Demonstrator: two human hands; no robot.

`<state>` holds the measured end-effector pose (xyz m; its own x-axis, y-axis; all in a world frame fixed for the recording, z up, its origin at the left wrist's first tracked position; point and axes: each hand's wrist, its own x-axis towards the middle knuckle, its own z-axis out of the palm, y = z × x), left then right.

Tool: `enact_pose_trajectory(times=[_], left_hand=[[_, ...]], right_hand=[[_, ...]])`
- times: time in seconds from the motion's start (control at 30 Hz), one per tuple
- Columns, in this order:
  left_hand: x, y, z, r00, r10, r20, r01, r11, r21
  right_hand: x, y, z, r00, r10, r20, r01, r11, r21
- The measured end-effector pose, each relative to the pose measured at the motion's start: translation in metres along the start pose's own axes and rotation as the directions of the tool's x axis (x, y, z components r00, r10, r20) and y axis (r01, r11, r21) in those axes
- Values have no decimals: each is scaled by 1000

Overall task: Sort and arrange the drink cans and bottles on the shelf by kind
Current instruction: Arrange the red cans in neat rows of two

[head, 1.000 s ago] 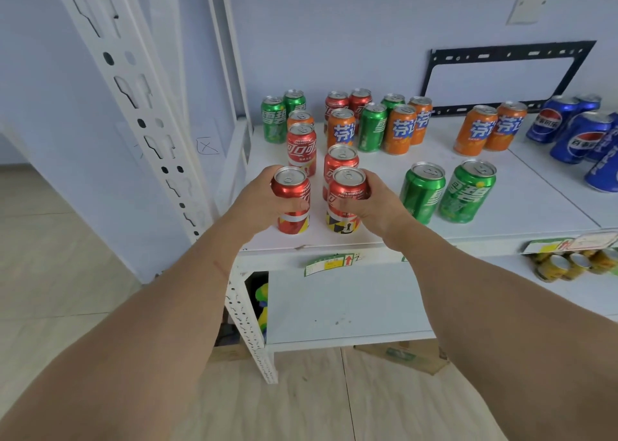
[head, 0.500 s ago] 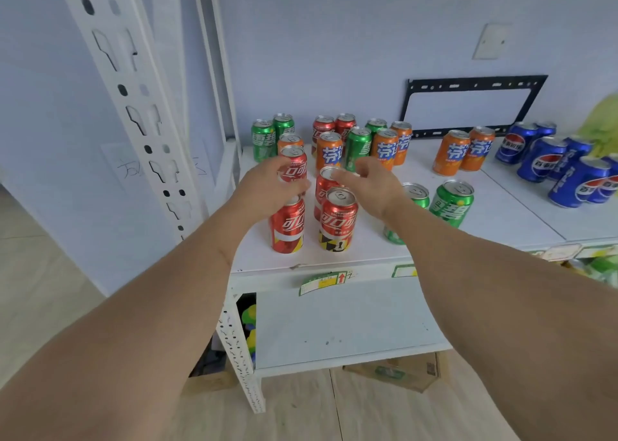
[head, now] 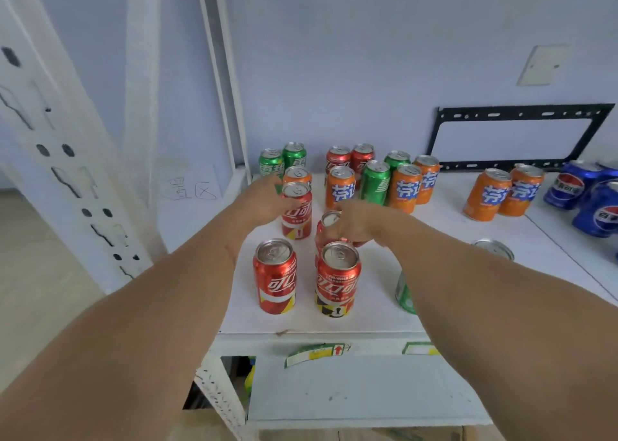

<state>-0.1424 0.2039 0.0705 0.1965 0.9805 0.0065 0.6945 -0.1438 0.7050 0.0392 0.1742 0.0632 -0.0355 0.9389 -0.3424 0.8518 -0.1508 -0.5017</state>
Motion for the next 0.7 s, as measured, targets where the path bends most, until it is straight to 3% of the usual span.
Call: enact_pose_trajectory(times=[0.27, 0.43, 0.7], left_hand=[[38, -4, 18, 990, -33, 137, 28, 999, 35], [51, -6, 25, 990, -21, 137, 8, 996, 92], [21, 8, -5, 957, -70, 281, 9, 977, 215]], right_hand=[[27, 18, -10, 994, -108, -2, 106, 979, -172], [35, 21, -15, 987, -160, -21, 157, 982, -109], [28, 12, -23, 973, -228, 19, 229, 970, -79]])
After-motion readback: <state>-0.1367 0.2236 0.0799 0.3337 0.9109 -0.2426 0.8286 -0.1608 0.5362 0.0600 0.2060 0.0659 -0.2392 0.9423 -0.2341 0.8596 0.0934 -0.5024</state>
